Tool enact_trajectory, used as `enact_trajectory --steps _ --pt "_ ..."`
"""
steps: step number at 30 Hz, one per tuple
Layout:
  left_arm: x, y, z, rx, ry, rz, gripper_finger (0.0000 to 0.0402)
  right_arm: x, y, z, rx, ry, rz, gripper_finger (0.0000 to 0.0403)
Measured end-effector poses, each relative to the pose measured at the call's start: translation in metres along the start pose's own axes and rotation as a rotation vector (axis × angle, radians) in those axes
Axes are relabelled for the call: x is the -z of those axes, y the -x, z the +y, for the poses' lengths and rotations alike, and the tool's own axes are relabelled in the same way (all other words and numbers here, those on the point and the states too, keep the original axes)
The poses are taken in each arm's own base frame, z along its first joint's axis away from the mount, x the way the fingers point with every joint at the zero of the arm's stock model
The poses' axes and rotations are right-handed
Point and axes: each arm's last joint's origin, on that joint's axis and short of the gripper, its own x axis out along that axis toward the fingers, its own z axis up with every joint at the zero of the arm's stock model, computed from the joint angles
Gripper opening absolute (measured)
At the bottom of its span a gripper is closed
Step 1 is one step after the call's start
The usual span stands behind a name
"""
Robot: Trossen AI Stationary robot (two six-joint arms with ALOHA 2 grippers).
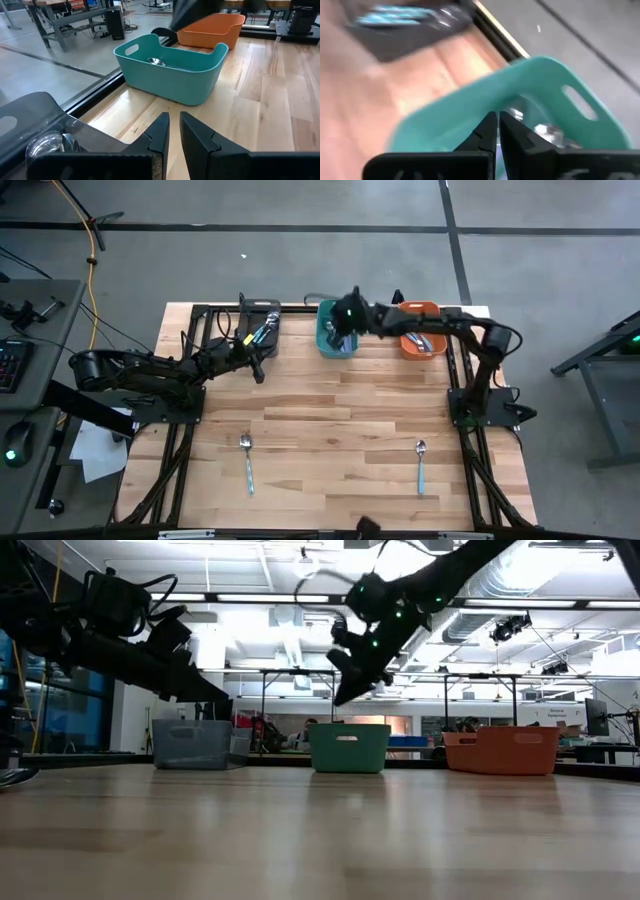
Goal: Sort silverware by color (type)
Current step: Put the blue spoon into the orange bin
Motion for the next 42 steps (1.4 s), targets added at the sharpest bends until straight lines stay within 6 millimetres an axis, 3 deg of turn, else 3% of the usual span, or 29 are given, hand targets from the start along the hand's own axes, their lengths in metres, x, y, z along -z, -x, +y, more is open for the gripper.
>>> enact_trajectory --steps 7,12,20,26,33,42 --pt "0.000 0.000 0.000 0.002 -0.010 -0.001 0.0035 0.054 0.041 0.042 -0.081 -0.041 -0.201 0.0000" --pt "0.000 0.000 0.000 0.002 -0.016 -0.001 0.0035 0.100 0.091 0.075 -0.092 -0.161 -0.171 0.0000" --pt "0.000 0.000 0.000 0.002 0.001 -0.001 0.0035 0.162 0.159 0.129 -0.045 -0.305 0.031 0.0000" --pt "0.000 0.000 0.000 0.002 0.009 -0.001 0.0035 0.186 0.192 0.164 -0.073 -0.448 0.186 0.0000" --pt "0.000 0.000 0.000 0.001 0.002 -0.001 0.0035 0.199 0.220 0.198 -0.006 -0.517 0.484 0.0000" --pt "0.000 0.000 0.000 0.001 -0.002 -0.001 0.0035 0.220 0.234 0.224 0.184 -0.578 0.684 0.0000"
